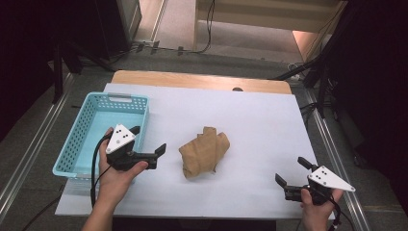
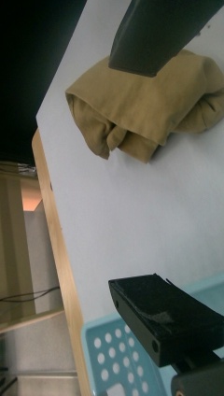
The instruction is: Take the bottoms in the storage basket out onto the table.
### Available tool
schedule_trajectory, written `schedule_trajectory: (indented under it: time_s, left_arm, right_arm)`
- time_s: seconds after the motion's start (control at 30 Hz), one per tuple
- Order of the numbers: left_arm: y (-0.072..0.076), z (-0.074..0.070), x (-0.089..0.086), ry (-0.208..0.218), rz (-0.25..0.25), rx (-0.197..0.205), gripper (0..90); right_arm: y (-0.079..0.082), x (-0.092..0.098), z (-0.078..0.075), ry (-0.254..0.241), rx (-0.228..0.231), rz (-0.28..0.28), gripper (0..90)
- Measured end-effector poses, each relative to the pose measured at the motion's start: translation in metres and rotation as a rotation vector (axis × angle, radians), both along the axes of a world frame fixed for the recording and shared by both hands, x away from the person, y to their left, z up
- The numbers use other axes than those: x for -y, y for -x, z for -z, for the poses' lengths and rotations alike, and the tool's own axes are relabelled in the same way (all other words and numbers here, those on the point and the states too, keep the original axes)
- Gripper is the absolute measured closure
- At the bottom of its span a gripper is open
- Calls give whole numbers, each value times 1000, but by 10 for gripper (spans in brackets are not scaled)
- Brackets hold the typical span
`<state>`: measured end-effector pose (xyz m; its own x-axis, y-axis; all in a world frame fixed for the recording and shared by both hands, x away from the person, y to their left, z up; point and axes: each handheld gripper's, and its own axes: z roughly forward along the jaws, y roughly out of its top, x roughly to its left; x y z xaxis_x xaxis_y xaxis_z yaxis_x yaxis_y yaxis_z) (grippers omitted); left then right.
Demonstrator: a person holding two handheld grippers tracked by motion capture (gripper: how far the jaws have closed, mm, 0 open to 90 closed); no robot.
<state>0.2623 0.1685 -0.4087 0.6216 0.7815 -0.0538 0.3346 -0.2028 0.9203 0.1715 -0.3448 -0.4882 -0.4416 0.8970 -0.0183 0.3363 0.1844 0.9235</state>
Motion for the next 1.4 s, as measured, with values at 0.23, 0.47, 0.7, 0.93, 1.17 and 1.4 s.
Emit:
schedule_trajectory:
  time_s: [0.23, 0.47, 0.7, 0.93, 1.17, 1.4]
  left_arm:
    - [5, 3, -23, 16, -50, 1, 0]
    - [10, 8, -46, 20, -99, -4, 0]
    - [18, 15, -70, 32, -143, 2, 0]
    - [28, 22, -96, 32, -190, -2, 0]
    - [37, 29, -112, 23, -201, 8, 0]
    - [43, 34, -131, 29, -227, 19, 0]
  right_arm:
    - [0, 1, -1, -2, 2, 1, 0]
    - [1, 1, -1, -3, 4, 2, 0]
    - [1, 2, -2, -3, 4, 4, 0]
    - [1, 1, -1, -1, 4, 2, 0]
    - [1, 1, -1, -2, -1, 5, 0]
    - [0, 0, 0, 2, -2, 3, 0]
